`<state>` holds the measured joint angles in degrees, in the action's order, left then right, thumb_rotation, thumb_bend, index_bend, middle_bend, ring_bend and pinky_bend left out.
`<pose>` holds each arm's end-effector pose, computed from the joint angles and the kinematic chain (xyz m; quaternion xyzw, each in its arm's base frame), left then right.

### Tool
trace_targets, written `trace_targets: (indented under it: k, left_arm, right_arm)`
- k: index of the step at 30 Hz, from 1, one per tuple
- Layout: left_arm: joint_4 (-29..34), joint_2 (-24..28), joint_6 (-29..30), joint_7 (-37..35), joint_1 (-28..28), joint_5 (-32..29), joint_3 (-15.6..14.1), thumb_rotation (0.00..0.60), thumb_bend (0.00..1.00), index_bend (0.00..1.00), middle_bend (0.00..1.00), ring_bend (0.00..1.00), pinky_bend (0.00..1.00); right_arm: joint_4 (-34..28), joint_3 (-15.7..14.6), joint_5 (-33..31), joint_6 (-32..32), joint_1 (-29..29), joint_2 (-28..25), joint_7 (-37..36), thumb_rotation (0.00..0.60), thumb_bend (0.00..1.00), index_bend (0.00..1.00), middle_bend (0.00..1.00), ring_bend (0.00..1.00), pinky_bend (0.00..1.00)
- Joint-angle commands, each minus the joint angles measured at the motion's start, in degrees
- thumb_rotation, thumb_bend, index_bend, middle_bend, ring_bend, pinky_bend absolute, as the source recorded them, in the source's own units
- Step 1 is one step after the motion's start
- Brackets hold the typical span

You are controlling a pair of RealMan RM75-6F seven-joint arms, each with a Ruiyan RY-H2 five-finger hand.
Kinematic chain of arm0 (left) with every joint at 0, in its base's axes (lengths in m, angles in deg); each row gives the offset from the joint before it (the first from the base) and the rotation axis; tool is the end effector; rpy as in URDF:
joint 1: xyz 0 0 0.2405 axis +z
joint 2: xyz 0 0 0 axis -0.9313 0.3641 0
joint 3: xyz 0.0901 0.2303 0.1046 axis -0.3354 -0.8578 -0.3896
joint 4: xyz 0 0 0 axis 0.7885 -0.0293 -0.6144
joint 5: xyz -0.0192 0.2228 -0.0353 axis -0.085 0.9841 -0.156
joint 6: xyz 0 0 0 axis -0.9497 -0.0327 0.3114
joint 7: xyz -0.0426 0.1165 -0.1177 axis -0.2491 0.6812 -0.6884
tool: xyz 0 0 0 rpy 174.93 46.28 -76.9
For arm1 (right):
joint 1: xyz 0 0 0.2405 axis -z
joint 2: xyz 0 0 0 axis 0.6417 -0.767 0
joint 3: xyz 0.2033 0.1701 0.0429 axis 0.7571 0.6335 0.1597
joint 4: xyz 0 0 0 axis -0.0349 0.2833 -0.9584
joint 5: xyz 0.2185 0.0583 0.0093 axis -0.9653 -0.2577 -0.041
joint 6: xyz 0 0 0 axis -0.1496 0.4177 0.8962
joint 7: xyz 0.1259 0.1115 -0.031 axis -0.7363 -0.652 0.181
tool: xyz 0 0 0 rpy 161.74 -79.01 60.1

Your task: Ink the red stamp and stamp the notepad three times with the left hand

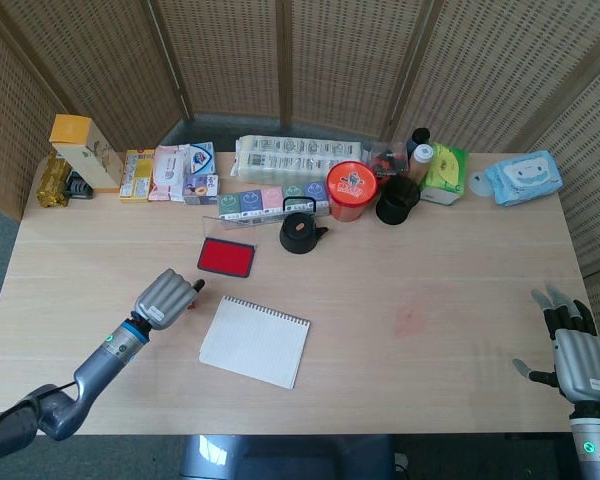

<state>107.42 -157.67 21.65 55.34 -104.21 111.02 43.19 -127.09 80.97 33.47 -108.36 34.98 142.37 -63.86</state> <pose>-0.2280 0.3507 -0.0502 -0.8546 -0.0445 -0.2277 0.4645 -0.3267 -0.2134 0.1455 0.5600 -0.4554 0.3461 0.5993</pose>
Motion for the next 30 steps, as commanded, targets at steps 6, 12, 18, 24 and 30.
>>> trace_targets:
  k: [6,12,18,24,30]
  left_arm:
    - [-0.9,-2.5,1.0,1.8,-0.4,-1.0,0.6,0.6,0.11,0.36,1.0,1.0,1.0]
    - [-1.0,-3.7,0.3,3.0,-1.0,-2.0,0.9,0.6,0.11,0.36,1.0,1.0,1.0]
    - [-1.1,-4.7,0.1,3.7,-1.3,-2.8,1.0,0.6,0.11,0.36,1.0,1.0,1.0]
    - [-1.0,-5.2,-0.1,4.0,-1.5,-4.1,1.5,0.6,0.11,0.36,1.0,1.0,1.0]
    - [0.2,-5.4,-0.9,3.5,-1.7,-5.3,1.5,0.6,0.11,0.36,1.0,1.0,1.0]
  right_arm:
    - [-0.1,0.0,0.0,0.1,0.0,-0.3,-0.5,0.6,0.07,0.0,0.0,0.0,0.0]
    - [-0.2,0.0,-0.1,0.2,0.1,-0.5,-0.7,0.6,0.07,0.0,0.0,0.0,0.0]
    - [-0.3,0.0,-0.3,0.2,0.1,-0.8,-1.1,0.6,0.07,0.0,0.0,0.0,0.0]
    - [-0.4,0.0,-0.3,0.2,0.1,-1.0,-1.3,0.6,0.07,0.0,0.0,0.0,0.0]
    - [-0.5,-0.1,-0.3,0.2,0.1,-1.0,-1.2,0.6,0.07,0.0,0.0,0.0,0.0]
